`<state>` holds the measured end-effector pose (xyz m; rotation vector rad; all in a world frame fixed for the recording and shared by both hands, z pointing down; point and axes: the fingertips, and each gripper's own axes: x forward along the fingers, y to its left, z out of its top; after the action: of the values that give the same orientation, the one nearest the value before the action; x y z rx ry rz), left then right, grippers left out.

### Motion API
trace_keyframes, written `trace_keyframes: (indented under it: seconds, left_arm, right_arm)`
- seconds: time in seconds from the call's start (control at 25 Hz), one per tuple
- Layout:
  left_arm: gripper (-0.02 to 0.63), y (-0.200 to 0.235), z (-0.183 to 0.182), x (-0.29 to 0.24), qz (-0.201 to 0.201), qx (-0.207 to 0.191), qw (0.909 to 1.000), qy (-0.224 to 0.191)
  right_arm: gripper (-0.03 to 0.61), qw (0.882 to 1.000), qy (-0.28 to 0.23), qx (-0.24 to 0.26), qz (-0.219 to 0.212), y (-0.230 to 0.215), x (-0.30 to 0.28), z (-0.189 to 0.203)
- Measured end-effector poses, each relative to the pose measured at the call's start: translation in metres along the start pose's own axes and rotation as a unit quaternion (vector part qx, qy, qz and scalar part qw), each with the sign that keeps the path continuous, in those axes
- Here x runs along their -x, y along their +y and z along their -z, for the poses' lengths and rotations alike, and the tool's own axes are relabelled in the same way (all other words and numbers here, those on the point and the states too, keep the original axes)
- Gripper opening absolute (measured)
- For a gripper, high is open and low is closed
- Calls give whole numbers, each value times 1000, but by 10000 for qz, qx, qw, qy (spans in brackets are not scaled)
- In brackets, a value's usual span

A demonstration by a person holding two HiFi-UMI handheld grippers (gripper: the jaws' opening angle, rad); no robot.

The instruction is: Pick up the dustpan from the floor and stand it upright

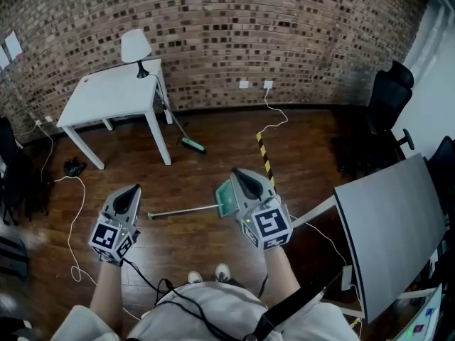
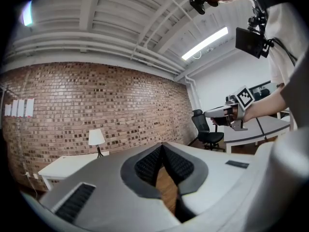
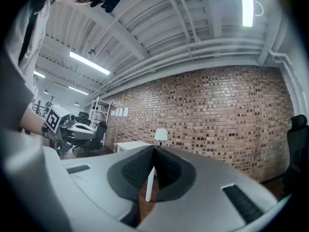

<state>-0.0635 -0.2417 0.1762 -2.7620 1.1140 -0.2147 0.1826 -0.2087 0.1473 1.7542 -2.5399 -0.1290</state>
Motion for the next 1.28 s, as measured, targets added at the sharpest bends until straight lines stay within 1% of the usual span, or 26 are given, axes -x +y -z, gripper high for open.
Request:
trace_keyframes:
  seconds: [0.16,0.28,0.44,0.52,0.56,0.64,0.68,0.72,0.8,0.84,0.92,0.96,1.0,1.04,1.12,1.16,1.2,1.24,1.28]
  left_arm:
    - [0,14,10,0,-5,89,9999,95]
    - [0,21,18,0,-12,-12,9998,214]
    - [0,29,29,3,-20,103,9996,270]
    - [0,35,40,4,-63,159,9988,457]
    - [23,38,47,4,-95,171,9980,604]
    - [26,46,61,5,-170,248,9960,839]
    - [27,51,67,6,-212,361,9952,889]
    - [28,56,73,7,-252,504,9942,917]
    - [37,67,86,10,-298,684,9924,979]
    - [44,71,93,11,-294,680,9921,1016]
    - [59,77,109,11,-236,669,9913,1104]
    - [66,79,119,11,-191,751,9901,1170]
    - [76,82,132,10,-147,918,9879,1245]
    - [99,84,145,9,-116,1167,9844,1310]
    - [131,90,175,6,-115,1814,9733,1400]
    - [151,93,191,4,-151,2084,9672,1445]
    - [170,97,207,2,-225,2203,9636,1496]
    - [178,102,222,0,-337,2120,9643,1548]
    - [178,107,236,-1,-460,1873,9680,1605]
  right_arm:
    - [-20,10000,58,-61,23,8,-13,4]
    - [-20,10000,79,-38,45,11,-20,4]
    - [-20,9999,137,-21,73,14,-27,7]
    - [-20,9997,224,0,124,16,-31,10]
    - [-20,9995,278,26,171,16,-34,13]
    - [-20,9988,394,130,250,16,-38,18]
    - [-16,9983,468,205,267,17,-40,21]
    - [31,9977,555,294,266,18,-43,26]
    - [44,9958,757,482,174,23,-50,37]
    - [75,9947,855,562,91,27,-53,43]
    - [93,9925,1010,687,-100,33,-61,55]
    - [116,9913,1080,727,-201,36,-66,61]
    - [134,9900,1160,747,-308,38,-71,68]
    - [145,9885,1247,751,-418,40,-77,75]
    - [168,9847,1429,782,-620,41,-91,92]
    - [169,9823,1508,857,-706,40,-100,102]
    - [170,9796,1586,960,-781,38,-109,115]
    - [170,9766,1670,1061,-848,37,-120,128]
    - [169,9737,1753,1137,-913,36,-131,142]
